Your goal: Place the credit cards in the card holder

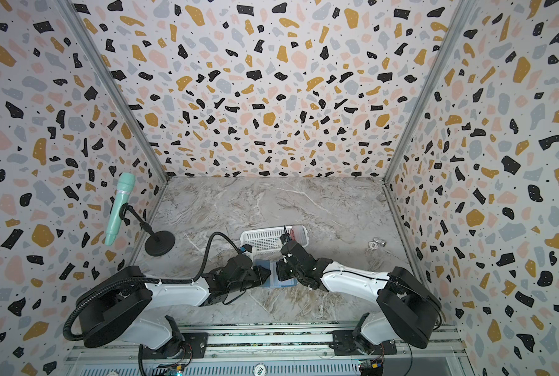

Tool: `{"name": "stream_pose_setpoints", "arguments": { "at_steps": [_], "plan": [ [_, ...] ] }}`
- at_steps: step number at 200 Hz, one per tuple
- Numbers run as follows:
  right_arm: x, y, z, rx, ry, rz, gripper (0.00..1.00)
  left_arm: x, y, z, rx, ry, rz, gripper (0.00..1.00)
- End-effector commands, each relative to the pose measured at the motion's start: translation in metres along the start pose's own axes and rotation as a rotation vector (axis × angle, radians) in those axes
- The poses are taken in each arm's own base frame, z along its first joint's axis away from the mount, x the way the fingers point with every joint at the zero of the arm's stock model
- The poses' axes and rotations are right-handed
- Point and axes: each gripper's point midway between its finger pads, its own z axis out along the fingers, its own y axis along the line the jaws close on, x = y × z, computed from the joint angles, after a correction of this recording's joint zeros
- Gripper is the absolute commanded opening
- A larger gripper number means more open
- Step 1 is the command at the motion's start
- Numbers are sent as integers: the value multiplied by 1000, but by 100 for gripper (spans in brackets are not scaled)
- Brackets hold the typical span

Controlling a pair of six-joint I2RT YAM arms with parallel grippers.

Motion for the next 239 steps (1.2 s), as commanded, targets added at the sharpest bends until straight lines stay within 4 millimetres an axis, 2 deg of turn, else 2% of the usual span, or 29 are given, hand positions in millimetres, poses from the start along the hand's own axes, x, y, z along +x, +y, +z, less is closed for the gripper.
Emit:
{"name": "stream_pose_setpoints", "arguments": {
  "at_steps": [1,38,73,108,115,151,190,213,239],
  "plan": [
    [-17,-2,-18,20,-56,-19,16,-11,-15,-7,39,-36,29,20],
    [-33,-16,-42,58,-113,-28,24,-29,-40,-16,65,-76,81,23],
    [-55,-41,-63,110,-150,-31,35,-53,-59,-19,58,-120,140,27],
    [-78,-71,-76,157,-164,-21,45,-75,-70,-12,46,-146,194,29],
    [-83,-77,-76,156,-159,-18,49,-76,-64,-7,16,-130,199,30],
    [-100,-94,-66,194,-122,-56,67,-102,-62,11,-46,-129,233,32],
    [-107,-106,-37,229,-57,-84,87,-126,-52,41,-92,-105,248,31],
    [-108,-113,-22,246,-24,-90,95,-130,-45,59,-106,-72,260,30],
    [-105,-116,-6,239,6,-93,97,-129,-35,80,-111,-36,249,24]
  ]
}}
